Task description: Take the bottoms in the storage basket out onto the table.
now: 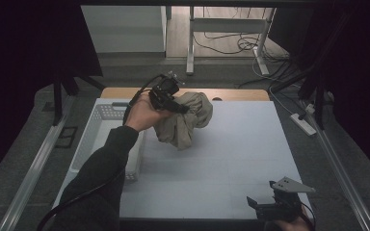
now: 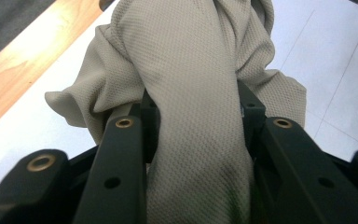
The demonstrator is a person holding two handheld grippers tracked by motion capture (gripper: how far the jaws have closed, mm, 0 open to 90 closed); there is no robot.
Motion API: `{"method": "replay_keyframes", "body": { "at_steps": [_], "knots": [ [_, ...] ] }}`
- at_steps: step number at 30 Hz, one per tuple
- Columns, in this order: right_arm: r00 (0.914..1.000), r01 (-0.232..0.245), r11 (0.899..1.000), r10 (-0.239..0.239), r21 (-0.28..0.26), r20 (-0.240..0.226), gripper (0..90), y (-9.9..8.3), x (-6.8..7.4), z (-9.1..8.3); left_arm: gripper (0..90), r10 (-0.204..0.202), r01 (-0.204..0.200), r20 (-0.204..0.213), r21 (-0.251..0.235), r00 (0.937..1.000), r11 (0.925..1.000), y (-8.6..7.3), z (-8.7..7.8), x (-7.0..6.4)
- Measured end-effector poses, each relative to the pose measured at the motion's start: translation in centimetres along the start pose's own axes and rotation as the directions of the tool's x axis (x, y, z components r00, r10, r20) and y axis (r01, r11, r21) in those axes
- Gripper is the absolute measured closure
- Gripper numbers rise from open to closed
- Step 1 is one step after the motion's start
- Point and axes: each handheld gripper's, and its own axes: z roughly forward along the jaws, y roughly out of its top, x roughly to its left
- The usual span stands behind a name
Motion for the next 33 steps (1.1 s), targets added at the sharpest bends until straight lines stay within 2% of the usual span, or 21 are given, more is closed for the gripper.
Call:
{"method": "replay_keyframes", "body": {
  "at_steps": [15, 33],
  "knots": [
    [1.0000, -0.001, 1.000, 0.001, -0.004, -0.001, 0.0, 0.0, 0.0, 0.0, 64.2, 0.023, -0.024, 0.016, 0.025, 0.9996, 0.9994, -0.8, 3.4, -0.5],
    [1.0000, -0.002, 1.000, 0.002, -0.009, -0.006, 0.0, 0.0, 0.0, -0.1, 63.6, 0.010, -0.012, 0.037, 0.046, 0.9992, 0.9989, -2.9, 6.8, -0.2]
  ]
}}
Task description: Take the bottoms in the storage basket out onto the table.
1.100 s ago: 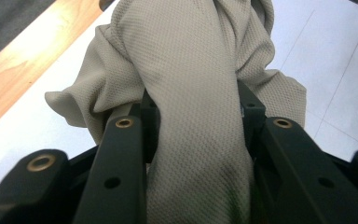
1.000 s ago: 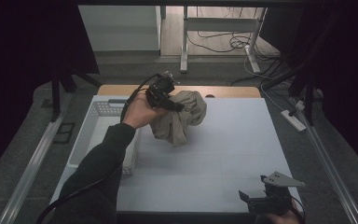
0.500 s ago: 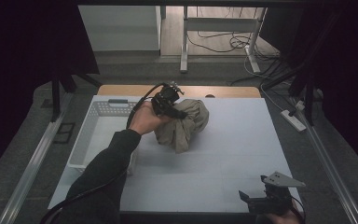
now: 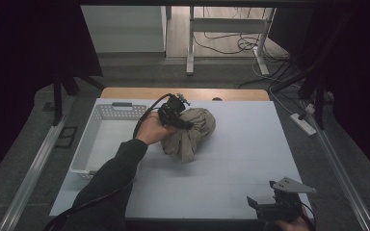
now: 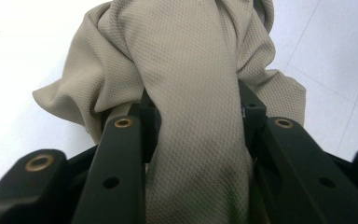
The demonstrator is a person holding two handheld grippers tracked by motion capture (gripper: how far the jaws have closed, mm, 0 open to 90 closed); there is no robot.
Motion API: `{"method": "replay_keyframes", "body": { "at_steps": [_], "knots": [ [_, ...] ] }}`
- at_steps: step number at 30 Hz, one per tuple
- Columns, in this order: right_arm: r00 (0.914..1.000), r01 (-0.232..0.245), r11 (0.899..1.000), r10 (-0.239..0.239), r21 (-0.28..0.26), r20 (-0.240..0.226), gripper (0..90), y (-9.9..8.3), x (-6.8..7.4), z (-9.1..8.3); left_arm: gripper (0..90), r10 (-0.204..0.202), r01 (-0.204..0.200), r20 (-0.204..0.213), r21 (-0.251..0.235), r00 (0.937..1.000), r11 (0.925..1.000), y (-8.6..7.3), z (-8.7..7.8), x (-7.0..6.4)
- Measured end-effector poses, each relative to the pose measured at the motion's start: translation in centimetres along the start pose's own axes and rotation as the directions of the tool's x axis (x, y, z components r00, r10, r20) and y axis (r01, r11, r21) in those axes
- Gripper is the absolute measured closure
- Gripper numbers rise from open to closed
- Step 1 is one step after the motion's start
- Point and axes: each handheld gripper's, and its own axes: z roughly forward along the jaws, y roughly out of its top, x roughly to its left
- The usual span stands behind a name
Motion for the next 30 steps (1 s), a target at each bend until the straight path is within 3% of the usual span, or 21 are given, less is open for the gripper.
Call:
{"method": "replay_keyframes", "body": {
  "at_steps": [16, 30],
  "knots": [
    [1.0000, 0.005, 1.000, -0.005, 0.001, 0.001, 0.0, 0.0, 0.1, 0.0, 62.8, -0.024, 0.024, 0.020, 0.004, 0.9995, 0.9997, -1.3, 2.5, 0.4],
    [1.0000, 0.009, 1.000, -0.009, 0.000, 0.000, 0.0, 0.0, 0.1, 0.0, 61.1, -0.036, 0.035, 0.040, 0.038, 0.9985, 0.9987, -1.9, 4.9, 0.3]
  ]
}}
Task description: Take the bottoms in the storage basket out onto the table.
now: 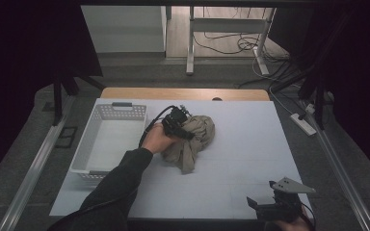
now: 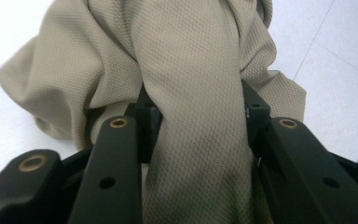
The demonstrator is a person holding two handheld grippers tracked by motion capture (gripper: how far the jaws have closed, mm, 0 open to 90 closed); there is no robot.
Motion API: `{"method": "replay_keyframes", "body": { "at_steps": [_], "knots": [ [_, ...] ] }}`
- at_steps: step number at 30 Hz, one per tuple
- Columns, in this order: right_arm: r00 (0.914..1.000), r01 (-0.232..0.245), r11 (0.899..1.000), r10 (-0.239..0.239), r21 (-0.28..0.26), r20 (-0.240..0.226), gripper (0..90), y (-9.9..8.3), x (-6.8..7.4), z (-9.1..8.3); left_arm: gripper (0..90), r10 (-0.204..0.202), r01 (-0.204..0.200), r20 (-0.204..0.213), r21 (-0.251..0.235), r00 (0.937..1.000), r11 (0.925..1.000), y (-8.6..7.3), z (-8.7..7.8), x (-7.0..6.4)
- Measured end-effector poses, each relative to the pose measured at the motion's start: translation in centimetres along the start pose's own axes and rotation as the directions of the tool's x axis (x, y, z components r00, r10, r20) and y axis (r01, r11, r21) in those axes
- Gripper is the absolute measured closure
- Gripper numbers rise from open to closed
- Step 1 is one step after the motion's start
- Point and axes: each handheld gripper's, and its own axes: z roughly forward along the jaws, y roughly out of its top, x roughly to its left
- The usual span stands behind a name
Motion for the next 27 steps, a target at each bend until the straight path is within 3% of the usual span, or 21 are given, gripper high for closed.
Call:
{"method": "replay_keyframes", "body": {
  "at_steps": [9, 14, 27],
  "knots": [
    [1.0000, 0.004, 1.000, -0.004, 0.002, 0.000, 0.0, 0.0, 0.0, 0.0, 58.7, -0.016, 0.016, 0.004, 0.018, 0.9999, 0.9997, -0.4, 1.1, 0.2],
    [1.0000, 0.005, 1.000, -0.005, 0.002, 0.000, 0.0, 0.0, 0.0, 0.0, 55.0, -0.002, 0.002, -0.016, 0.029, 0.9999, 0.9996, -0.5, 1.7, 0.0],
    [1.0000, 0.006, 1.000, -0.006, 0.005, -0.001, 0.0, 0.0, 0.0, 0.0, 35.6, -0.023, 0.023, -0.026, -0.013, 0.9994, 0.9997, -1.4, 3.0, 0.4]
  ]
}}
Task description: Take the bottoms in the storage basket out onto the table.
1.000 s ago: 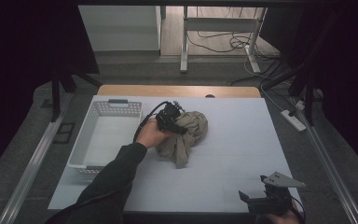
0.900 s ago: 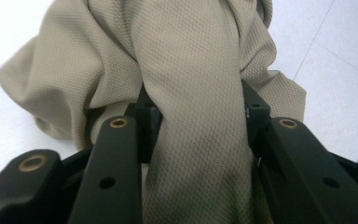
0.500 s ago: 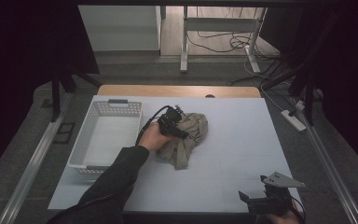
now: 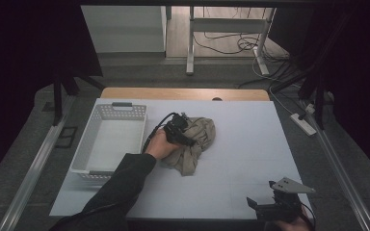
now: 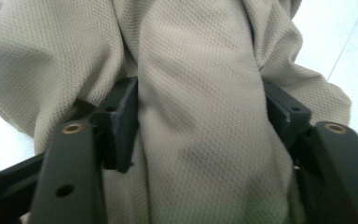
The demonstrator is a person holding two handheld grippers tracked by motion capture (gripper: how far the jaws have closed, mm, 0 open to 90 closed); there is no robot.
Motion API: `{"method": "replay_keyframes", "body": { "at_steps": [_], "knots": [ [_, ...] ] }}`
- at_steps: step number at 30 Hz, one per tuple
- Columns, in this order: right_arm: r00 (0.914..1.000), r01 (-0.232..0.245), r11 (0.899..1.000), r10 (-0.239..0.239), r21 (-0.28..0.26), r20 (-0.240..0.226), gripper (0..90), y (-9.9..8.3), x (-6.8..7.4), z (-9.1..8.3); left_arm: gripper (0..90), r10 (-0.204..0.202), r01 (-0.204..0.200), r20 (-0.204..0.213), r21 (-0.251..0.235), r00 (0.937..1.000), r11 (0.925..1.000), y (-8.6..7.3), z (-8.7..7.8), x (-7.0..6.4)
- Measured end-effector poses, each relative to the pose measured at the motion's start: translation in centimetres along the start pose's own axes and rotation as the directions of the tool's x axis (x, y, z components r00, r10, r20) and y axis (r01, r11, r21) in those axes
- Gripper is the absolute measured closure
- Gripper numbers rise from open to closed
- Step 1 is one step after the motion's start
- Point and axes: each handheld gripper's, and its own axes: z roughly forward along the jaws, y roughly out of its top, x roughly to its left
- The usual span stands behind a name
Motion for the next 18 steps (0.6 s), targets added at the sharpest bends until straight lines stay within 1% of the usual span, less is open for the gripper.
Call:
{"method": "replay_keyframes", "body": {
  "at_steps": [6, 7, 8, 10, 11, 13, 16, 18],
  "knots": [
    [1.0000, 0.000, 1.000, 0.000, 0.001, 0.000, 0.0, 0.01, 0.01, 0.01, 22.7, 0.015, -0.015, -0.029, 0.012, 0.9995, 0.9998, 0.19, 0.25, -0.32],
    [1.0000, 0.000, 1.000, 0.000, 0.001, 0.000, 0.0, 0.01, 0.00, 0.01, 20.2, 0.016, -0.015, -0.039, 0.017, 0.9991, 0.9997, 0.25, 0.29, -0.37],
    [1.0000, -0.001, 1.000, 0.001, 0.001, -0.001, 0.0, 0.00, 0.00, 0.01, 17.7, 0.015, -0.014, -0.040, 0.018, 0.9991, 0.9997, 0.28, 0.31, -0.39],
    [1.0000, -0.001, 1.000, 0.001, 0.000, -0.001, 0.0, 0.00, -0.01, 0.00, 15.6, 0.015, -0.014, -0.040, 0.024, 0.9991, 0.9996, 0.33, 0.26, -0.38],
    [1.0000, -0.001, 1.000, 0.001, 0.000, -0.001, 0.0, 0.00, -0.01, 0.00, 14.4, 0.009, -0.008, -0.038, 0.020, 0.9992, 0.9998, 0.36, 0.27, -0.41],
    [1.0000, -0.001, 1.000, 0.001, 0.000, -0.001, 0.0, 0.00, -0.01, 0.00, 11.9, 0.009, -0.009, -0.030, 0.018, 0.9995, 0.9998, 0.41, 0.23, -0.48],
    [1.0000, 0.000, 1.000, 0.000, 0.000, -0.001, 0.0, 0.00, 0.00, 0.00, 8.7, 0.021, -0.020, -0.048, 0.028, 0.9986, 0.9994, 0.55, 0.12, -0.74],
    [1.0000, 0.000, 1.000, 0.000, 0.001, -0.001, 0.0, 0.00, 0.00, 0.01, 5.9, 0.030, -0.028, -0.054, 0.024, 0.9981, 0.9993, 0.63, -0.04, -0.90]
  ]
}}
